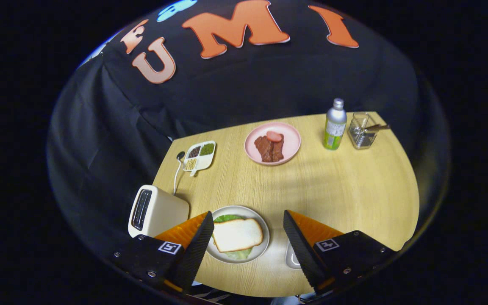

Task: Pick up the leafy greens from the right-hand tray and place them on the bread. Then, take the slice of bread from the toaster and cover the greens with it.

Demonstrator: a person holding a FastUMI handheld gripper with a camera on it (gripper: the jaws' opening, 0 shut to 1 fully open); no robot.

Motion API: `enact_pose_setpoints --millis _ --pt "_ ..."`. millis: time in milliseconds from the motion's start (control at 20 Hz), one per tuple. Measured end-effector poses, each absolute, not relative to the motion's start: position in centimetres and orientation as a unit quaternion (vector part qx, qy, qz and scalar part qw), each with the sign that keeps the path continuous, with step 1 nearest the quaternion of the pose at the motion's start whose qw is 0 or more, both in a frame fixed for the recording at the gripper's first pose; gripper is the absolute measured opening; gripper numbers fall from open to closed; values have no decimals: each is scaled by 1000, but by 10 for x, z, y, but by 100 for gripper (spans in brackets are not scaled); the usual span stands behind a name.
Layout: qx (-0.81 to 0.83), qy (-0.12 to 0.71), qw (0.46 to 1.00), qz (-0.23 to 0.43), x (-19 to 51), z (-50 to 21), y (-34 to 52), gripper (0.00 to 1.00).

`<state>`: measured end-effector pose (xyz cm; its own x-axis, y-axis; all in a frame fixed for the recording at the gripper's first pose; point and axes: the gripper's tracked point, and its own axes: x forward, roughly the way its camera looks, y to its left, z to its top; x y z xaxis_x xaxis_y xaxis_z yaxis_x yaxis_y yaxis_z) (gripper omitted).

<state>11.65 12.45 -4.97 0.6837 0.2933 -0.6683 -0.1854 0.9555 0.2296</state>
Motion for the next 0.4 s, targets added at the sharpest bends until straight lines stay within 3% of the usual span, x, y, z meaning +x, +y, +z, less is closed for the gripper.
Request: enact_pose_setpoints --millis 400 --pt "34 184 980 65 78 73 81 98"
